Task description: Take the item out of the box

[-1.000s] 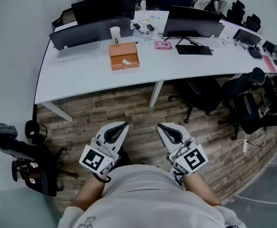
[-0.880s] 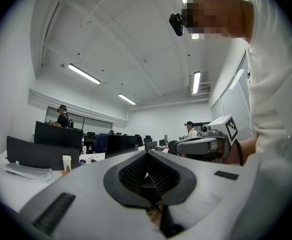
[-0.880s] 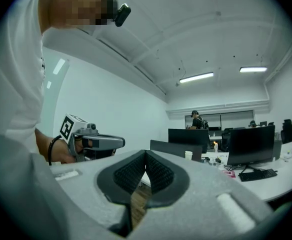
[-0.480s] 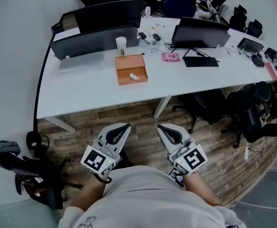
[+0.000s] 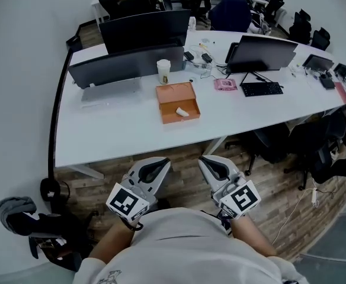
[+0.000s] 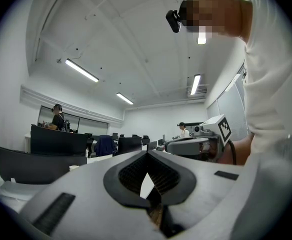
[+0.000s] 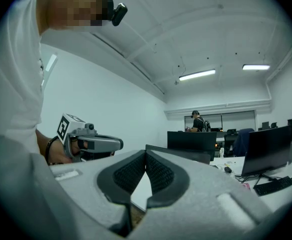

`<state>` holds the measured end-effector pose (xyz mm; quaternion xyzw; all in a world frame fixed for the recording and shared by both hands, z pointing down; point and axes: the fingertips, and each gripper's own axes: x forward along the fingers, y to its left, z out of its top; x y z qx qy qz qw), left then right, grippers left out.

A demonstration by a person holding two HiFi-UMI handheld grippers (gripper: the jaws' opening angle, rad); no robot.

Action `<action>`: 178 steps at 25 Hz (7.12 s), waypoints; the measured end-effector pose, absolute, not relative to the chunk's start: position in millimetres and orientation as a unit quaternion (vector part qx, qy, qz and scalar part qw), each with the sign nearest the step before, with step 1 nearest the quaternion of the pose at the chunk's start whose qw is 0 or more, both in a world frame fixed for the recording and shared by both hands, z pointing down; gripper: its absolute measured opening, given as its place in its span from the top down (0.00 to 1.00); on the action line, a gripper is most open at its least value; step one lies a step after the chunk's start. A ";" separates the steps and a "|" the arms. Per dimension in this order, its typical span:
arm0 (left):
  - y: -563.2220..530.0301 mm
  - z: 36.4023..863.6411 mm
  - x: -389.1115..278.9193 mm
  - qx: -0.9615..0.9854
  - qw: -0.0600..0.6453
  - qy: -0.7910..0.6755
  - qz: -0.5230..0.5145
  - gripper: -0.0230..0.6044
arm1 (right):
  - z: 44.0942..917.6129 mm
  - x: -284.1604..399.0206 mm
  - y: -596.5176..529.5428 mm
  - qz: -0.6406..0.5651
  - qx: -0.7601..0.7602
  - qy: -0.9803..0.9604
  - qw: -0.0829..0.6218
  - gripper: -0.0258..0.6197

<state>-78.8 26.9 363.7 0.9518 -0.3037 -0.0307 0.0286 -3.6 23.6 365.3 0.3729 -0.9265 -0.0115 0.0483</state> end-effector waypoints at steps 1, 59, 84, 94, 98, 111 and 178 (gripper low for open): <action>21.9 364.2 -84.2 0.952 0.029 -0.303 -0.031 0.97 | 366.4 -9.6 18.3 -0.011 0.373 -0.926 0.048 0.96; -255.9 409.4 24.5 0.921 0.058 -0.385 -0.013 0.97 | 401.8 98.8 -267.0 0.012 0.287 -0.956 0.054 0.96; -361.7 451.1 -12.1 0.917 0.098 -0.387 0.009 0.97 | 446.3 57.7 -379.6 0.063 0.273 -0.955 0.096 0.95; -394.8 512.7 -37.8 0.918 0.120 -0.376 0.037 0.97 | 533.0 27.9 -419.4 0.112 0.259 -0.946 0.162 0.90; -406.9 541.6 -45.6 0.917 0.134 -0.371 0.052 0.97 | 582.4 19.0 -434.1 0.140 0.254 -0.935 0.203 0.86; -435.1 629.5 -73.2 0.916 0.176 -0.350 0.088 0.97 | 750.0 -3.8 -452.8 0.229 0.224 -0.873 0.369 0.77; -359.7 522.3 -1.7 0.914 0.119 -0.385 0.056 0.97 | 571.7 60.0 -405.5 0.125 0.294 -0.914 0.249 0.76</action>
